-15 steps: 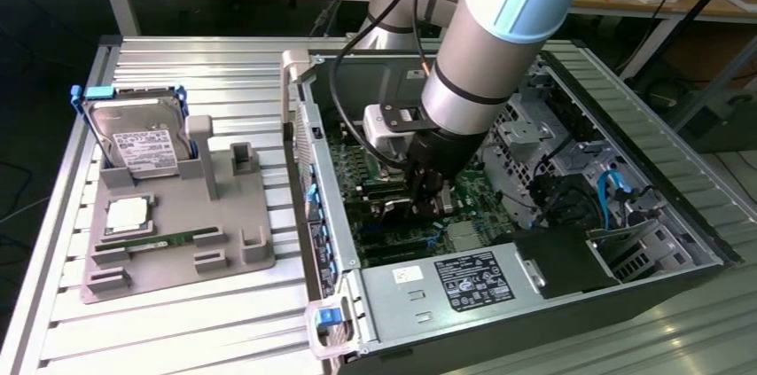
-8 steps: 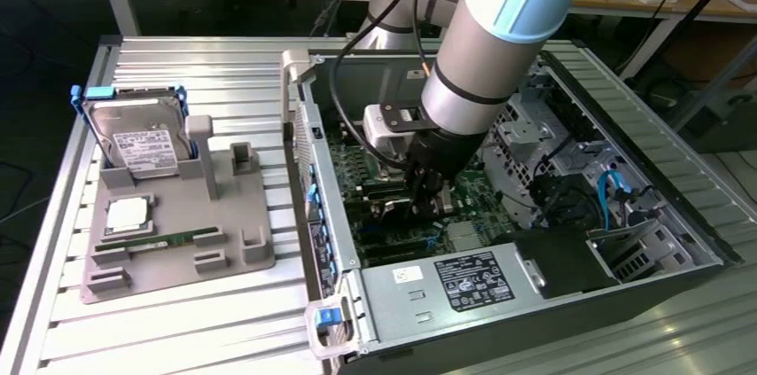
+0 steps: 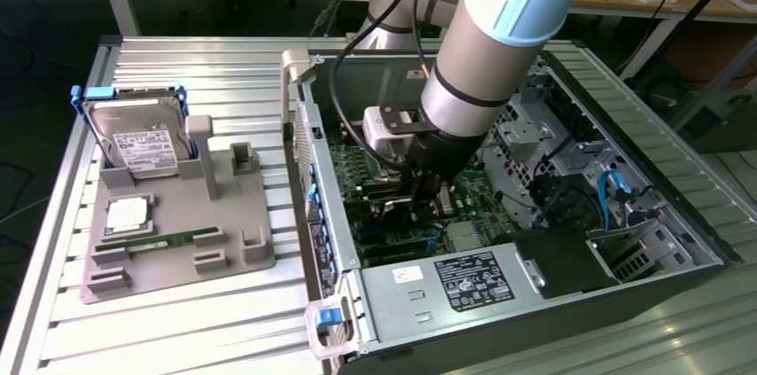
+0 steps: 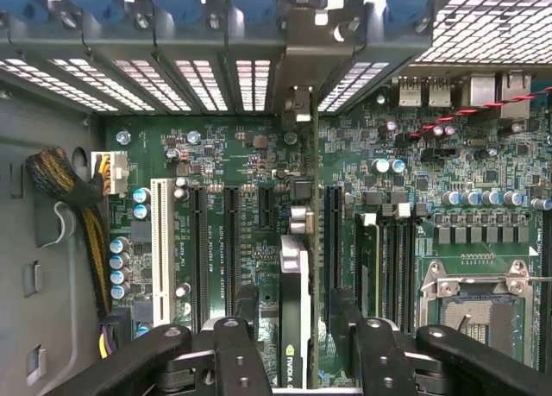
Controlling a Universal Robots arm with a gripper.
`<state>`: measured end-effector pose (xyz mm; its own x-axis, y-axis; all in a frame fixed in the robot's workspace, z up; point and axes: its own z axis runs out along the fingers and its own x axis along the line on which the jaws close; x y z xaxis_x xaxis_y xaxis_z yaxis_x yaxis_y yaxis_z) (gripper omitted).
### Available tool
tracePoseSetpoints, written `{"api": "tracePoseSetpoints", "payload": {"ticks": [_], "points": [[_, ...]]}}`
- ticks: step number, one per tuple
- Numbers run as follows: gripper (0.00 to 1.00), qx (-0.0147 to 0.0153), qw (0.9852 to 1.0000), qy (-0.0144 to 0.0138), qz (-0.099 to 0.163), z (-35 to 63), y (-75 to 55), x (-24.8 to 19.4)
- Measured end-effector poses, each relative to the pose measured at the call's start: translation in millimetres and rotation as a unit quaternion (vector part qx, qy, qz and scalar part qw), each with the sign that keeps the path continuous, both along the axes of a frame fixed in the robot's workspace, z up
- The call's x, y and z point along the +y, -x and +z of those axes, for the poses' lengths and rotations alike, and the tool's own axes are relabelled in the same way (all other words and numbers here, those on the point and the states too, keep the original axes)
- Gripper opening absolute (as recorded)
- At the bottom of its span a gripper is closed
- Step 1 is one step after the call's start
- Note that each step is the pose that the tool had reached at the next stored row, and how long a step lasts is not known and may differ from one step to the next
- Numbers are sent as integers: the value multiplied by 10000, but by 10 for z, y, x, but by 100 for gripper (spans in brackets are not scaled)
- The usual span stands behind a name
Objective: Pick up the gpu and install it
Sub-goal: 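Insert the gpu into the slot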
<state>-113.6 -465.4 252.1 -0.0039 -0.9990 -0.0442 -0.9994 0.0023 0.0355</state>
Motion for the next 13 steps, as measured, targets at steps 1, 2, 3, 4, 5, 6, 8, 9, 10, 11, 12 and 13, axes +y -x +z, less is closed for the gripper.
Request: {"api": "tracePoseSetpoints", "payload": {"ticks": [1,2,3,4,5,6,8,9,10,11,12,13], "points": [[47,0,10000,-1,0,-1,0,0],[47,0,10000,0,0,2,0,0],[47,0,10000,2,1,15,0,0],[47,-4,10000,0,1,39,0,3],[47,-4,10000,6,0,70,1,6],[47,-6,10000,8,0,97,0,11],[47,-9,10000,18,0,169,1,26],[47,-11,10000,18,0,187,1,30],[47,-13,10000,18,1,203,0,35],[47,-16,10000,18,1,212,0,35],[47,-18,10000,18,0,226,0,37],[47,-19,10000,17,0,225,0,38]]}}
